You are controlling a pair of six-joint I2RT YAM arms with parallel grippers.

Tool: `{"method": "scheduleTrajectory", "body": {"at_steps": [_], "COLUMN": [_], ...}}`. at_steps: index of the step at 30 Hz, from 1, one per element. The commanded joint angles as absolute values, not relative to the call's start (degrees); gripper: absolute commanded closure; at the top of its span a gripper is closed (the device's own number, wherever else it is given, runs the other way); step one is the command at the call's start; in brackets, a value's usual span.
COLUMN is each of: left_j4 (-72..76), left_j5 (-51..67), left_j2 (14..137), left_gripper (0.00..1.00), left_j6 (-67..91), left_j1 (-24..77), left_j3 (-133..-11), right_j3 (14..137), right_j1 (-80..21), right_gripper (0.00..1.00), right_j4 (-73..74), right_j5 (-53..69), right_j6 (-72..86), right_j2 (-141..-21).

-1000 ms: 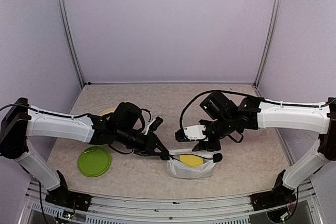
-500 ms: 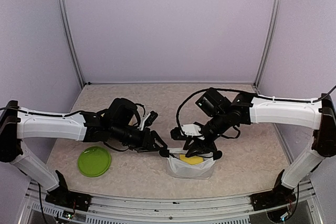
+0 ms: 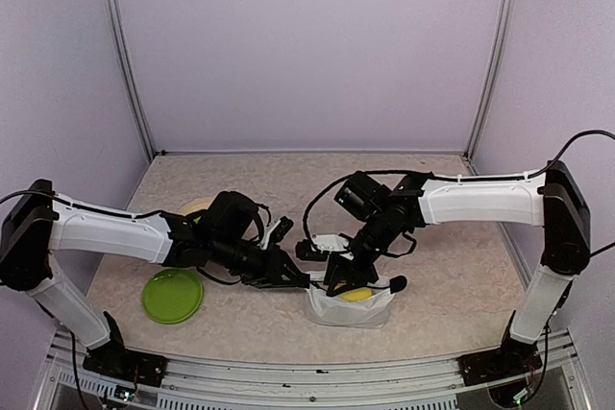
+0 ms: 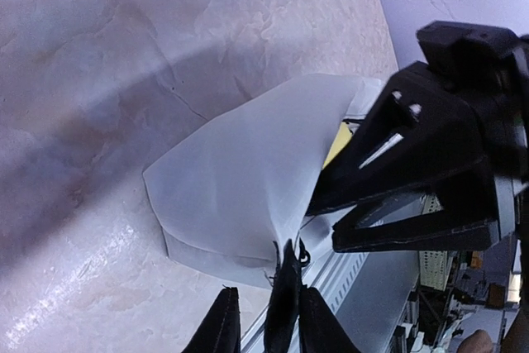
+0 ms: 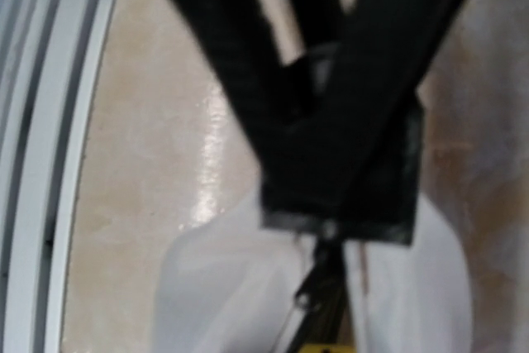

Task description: Sort the hair-cutting tools

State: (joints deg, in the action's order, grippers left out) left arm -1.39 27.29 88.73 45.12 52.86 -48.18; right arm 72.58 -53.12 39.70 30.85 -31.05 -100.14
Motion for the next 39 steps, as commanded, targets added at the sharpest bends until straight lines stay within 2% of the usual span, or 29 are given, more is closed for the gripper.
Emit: {"method": "scheduleTrajectory", "body": {"at_steps": [1,8,17,26,35,39], "left_j4": [3.7,9.0,15.6,18.9,19.5,19.6], "left_j5": [30.2,31.8,33.5,34.4,34.4,34.4], "left_j2": [89.5,89.8,89.5,88.4,88.3,88.4], "left_gripper": [0.79,0.97,0.99,1.0,1.0,1.0], "left_j6": [45.6,48.3,51.7,53.6,54.0,54.1], "left_j1": [52.6,52.2,52.1,52.0,52.0,51.9], "left_j3": [-47.2,-44.1,-41.3,-40.1,-39.6,-39.6], "right_j3": [75.2,77.5,78.8,79.5,80.4,80.3], "right_j1": [-53.1,-52.6,-51.5,-51.4,-50.5,-50.4], "right_gripper": [0.71,0.7,0.75,0.76,0.92,0.95], "right_j4": [40.8,40.9,41.1,41.5,41.1,41.5], "right_j5": [31.2,32.8,37.1,38.6,37.9,38.7], "right_j6": [-28.8,-27.3,-26.8,-26.4,-25.6,-25.8], "right_j2": [-103.1,-105.8,-106.9,-107.7,-108.0,-108.2]}}
